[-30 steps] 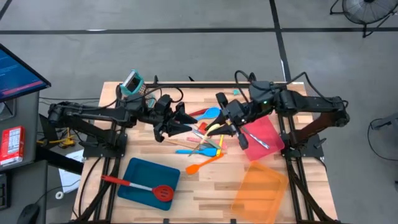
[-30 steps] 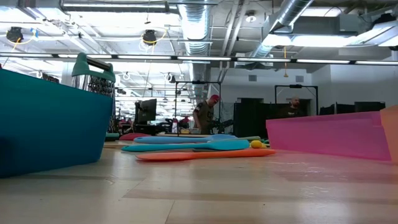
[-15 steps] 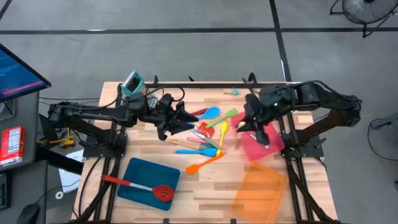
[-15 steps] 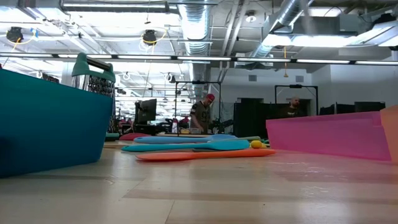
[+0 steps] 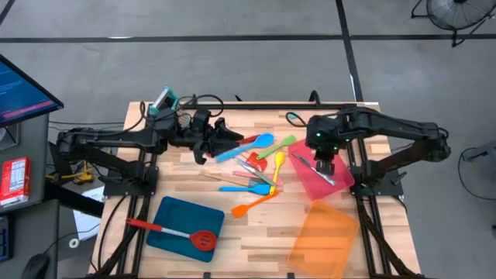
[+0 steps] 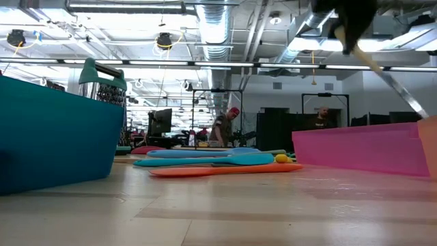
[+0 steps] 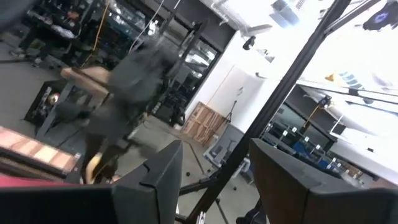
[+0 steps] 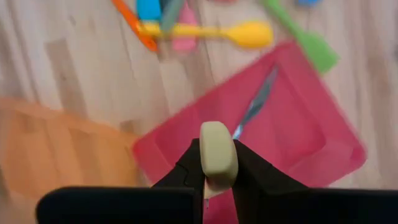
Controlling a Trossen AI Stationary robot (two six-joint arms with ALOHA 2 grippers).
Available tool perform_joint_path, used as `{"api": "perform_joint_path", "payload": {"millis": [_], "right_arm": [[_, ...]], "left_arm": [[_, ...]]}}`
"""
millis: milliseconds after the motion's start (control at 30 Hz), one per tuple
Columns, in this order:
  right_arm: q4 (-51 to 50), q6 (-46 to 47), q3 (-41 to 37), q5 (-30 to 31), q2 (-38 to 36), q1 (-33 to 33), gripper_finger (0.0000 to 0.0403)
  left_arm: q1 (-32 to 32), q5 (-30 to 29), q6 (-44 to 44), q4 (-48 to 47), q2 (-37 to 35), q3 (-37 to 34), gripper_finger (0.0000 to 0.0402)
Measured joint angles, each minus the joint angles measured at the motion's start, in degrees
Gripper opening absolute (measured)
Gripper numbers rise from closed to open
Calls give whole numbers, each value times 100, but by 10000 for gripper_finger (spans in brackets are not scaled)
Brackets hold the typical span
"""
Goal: Pick & Place Kitchen Items
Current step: Put the yellow table knife into the red bin
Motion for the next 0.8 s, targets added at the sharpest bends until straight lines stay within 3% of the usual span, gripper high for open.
{"api": "perform_joint_path", "payload": {"millis": [300, 433, 633, 800], "right_arm": [[1050, -556, -1381, -641, -10, -1256, 37], [1147, -698, -1520, -739, 25, -1559, 37], [1095, -740, -1542, -1406, 21, -1878, 37], [1090, -797, -1542, -1376, 21, -2015, 37]], "left_arm": [[52, 4, -13, -151, -46, -2, 149], [52, 2, -13, -335, -46, -2, 144], [78, -8, 8, -343, -44, -2, 140], [146, -40, 50, -392, -44, -2, 140]]}}
